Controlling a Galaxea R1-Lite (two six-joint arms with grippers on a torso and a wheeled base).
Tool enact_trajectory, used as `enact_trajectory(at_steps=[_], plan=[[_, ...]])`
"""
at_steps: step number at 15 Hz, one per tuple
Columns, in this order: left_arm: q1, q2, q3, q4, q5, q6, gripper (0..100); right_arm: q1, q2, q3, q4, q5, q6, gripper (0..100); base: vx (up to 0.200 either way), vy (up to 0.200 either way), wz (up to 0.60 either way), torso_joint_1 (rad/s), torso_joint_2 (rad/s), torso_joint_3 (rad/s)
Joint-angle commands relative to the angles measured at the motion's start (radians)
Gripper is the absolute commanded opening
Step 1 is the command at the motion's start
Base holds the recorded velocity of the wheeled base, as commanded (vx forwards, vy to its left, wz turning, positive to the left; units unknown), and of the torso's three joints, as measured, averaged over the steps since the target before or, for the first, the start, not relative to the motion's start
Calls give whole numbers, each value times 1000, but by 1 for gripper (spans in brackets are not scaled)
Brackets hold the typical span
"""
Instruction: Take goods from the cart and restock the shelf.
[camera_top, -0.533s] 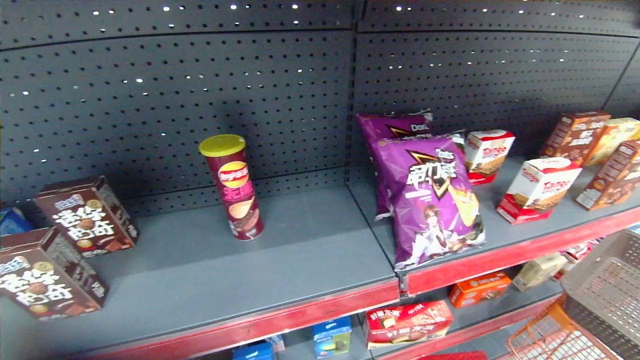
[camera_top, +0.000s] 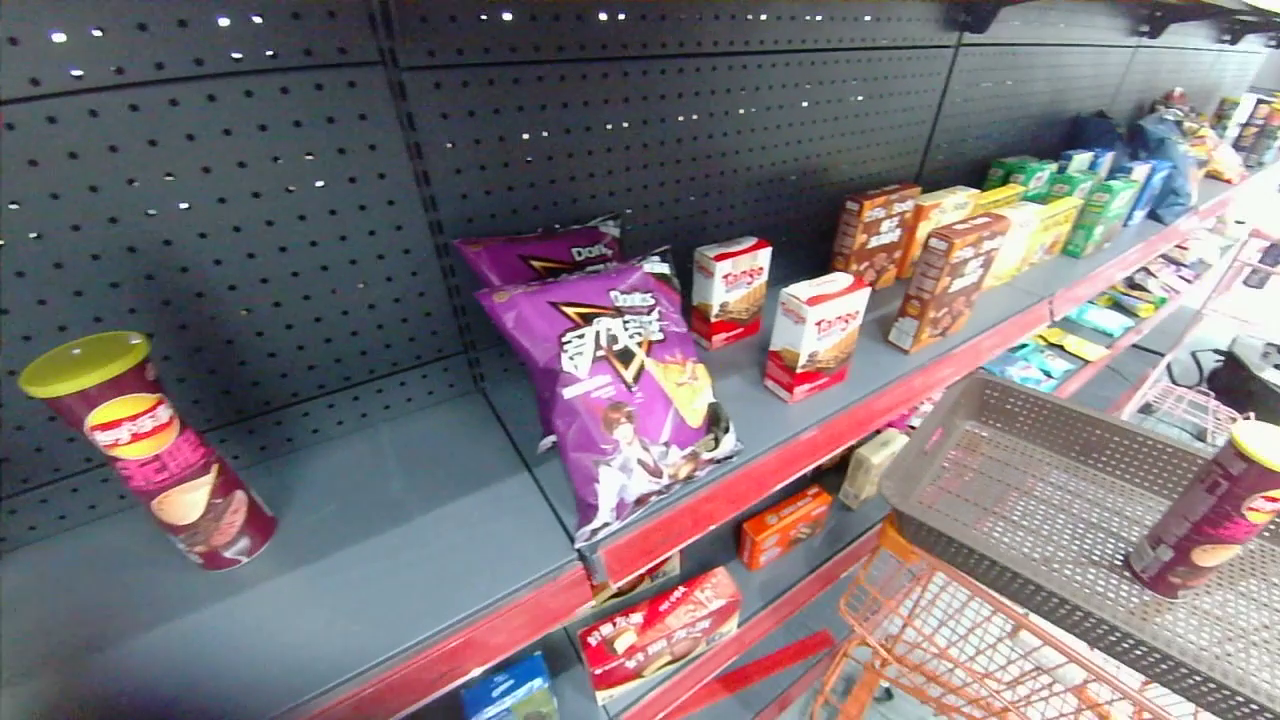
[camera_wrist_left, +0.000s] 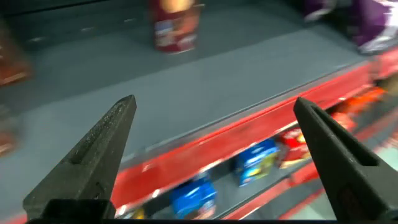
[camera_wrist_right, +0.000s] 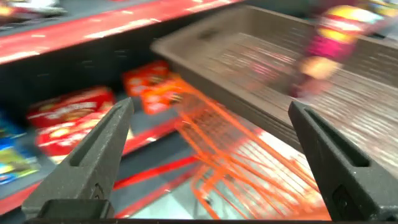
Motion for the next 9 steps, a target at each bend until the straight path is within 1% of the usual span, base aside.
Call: enact_trajectory(at_steps=[1, 5, 9], plan=[[0, 0, 0, 0, 0, 0, 100, 2, 1, 0, 0, 0, 0, 100, 0, 0, -600, 7, 2, 2], [0, 0, 0, 0, 0, 0, 100, 0, 1, 0, 0, 0, 0, 100, 0, 0, -600, 2, 0, 2], [0, 0, 0, 0, 0, 0, 100, 0, 1, 0, 0, 0, 1, 100, 0, 0, 0, 0, 0, 0]])
